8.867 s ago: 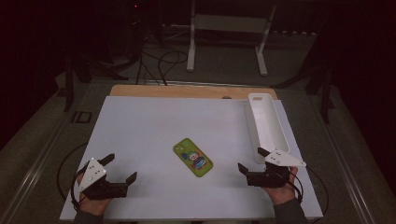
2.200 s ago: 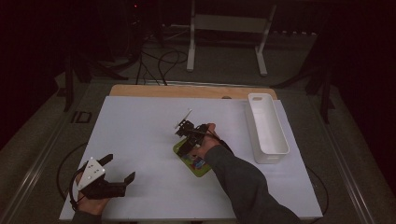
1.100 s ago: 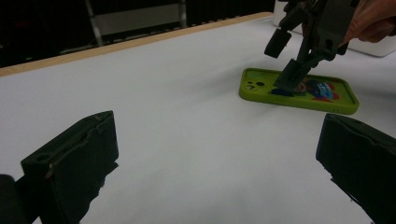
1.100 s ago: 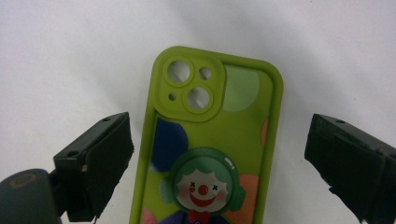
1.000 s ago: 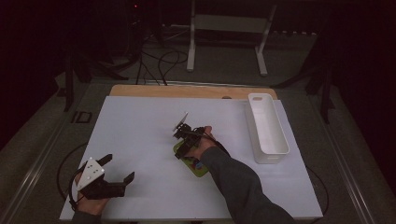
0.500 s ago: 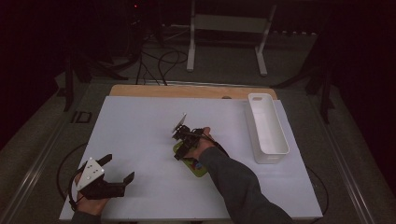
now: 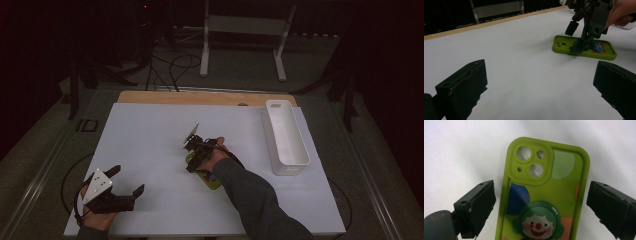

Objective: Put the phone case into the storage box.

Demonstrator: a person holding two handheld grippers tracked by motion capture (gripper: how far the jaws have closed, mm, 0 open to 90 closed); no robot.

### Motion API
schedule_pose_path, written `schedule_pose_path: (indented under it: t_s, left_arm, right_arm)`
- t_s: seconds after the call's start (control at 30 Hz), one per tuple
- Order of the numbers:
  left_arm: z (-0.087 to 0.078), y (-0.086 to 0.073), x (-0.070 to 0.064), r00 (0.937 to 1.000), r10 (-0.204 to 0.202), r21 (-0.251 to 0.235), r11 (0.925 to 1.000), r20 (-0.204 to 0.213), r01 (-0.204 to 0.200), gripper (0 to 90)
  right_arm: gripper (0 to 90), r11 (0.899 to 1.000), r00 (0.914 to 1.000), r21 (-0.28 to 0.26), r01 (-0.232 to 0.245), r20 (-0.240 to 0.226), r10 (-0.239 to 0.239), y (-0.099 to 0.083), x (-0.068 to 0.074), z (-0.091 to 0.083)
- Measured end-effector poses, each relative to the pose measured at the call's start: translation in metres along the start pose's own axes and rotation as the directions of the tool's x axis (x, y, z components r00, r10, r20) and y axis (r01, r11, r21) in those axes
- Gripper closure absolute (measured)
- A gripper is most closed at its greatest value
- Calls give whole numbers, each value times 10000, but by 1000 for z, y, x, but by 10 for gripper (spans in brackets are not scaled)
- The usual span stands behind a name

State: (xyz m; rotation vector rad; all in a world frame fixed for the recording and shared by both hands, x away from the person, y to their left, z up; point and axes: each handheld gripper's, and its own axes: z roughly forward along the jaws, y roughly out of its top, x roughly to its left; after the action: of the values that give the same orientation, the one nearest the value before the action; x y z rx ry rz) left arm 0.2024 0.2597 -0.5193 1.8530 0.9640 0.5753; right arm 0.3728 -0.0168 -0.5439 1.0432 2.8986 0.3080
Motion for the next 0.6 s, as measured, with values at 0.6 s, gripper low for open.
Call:
schedule_pose_path:
  t_s: [0.6]
  left_arm:
    - [0,0,0,10000,22,14,10000,-16,-22,0]
  right_arm:
    - [127,9996,9997,159,-225,117,223,0,0,2]
